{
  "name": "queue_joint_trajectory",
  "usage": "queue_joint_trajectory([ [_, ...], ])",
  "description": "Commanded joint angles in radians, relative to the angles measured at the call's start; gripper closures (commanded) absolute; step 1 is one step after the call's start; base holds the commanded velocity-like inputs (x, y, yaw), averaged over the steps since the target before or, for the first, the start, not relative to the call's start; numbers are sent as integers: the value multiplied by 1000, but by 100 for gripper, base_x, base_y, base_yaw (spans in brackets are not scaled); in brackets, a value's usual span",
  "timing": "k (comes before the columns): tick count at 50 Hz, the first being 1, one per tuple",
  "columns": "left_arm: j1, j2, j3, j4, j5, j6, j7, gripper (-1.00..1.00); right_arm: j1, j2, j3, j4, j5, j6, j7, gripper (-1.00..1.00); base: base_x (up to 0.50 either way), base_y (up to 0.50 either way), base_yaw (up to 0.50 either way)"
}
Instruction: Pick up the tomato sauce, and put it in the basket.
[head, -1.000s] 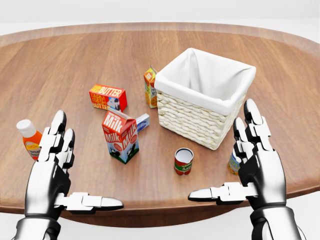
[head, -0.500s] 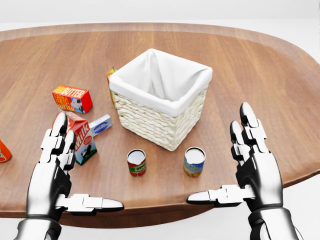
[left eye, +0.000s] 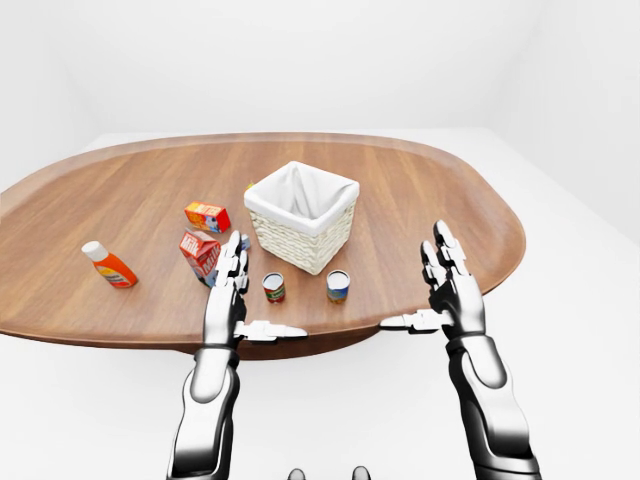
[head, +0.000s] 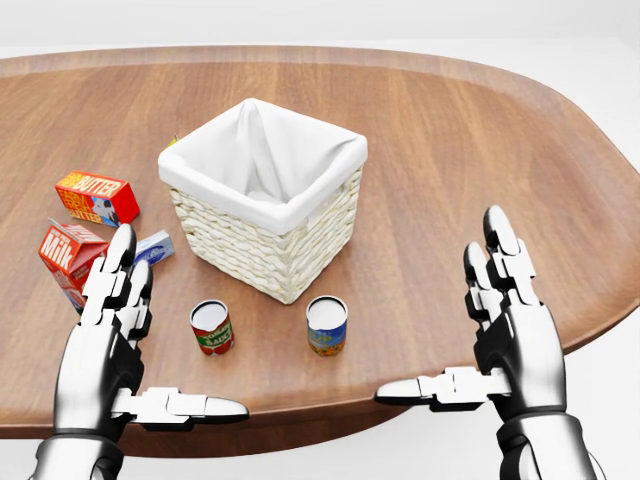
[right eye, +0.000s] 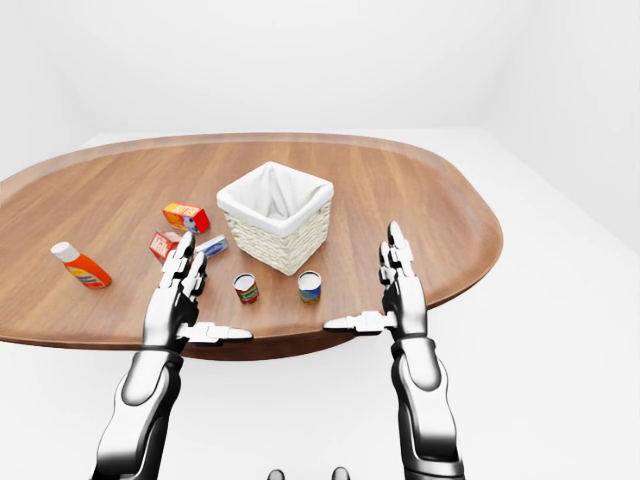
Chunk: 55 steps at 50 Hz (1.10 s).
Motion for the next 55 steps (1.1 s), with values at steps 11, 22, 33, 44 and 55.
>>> queue_joint_trajectory([
  [11,7,1,-2,-6,4,0,-1,-100,9,3,-5,-23,30,0,10,-100,44,0,0],
  [22,3,1,0,1,4,0,-2,-100,12,3,-3,-32,36,0,9,-100,50,0,0],
  [33,4,1,-4,3,7,0,-1,-100,7,4,3,-18,15,0,3,-100,26,0,0],
  [44,0,2,2,5,5,0,-2,-100,7,4,10,-11,9,0,1,-100,0,0,0],
  [55,-5,1,3,33,6,0,1,-100,6,4,8,-13,11,0,1,-100,0,0,0],
])
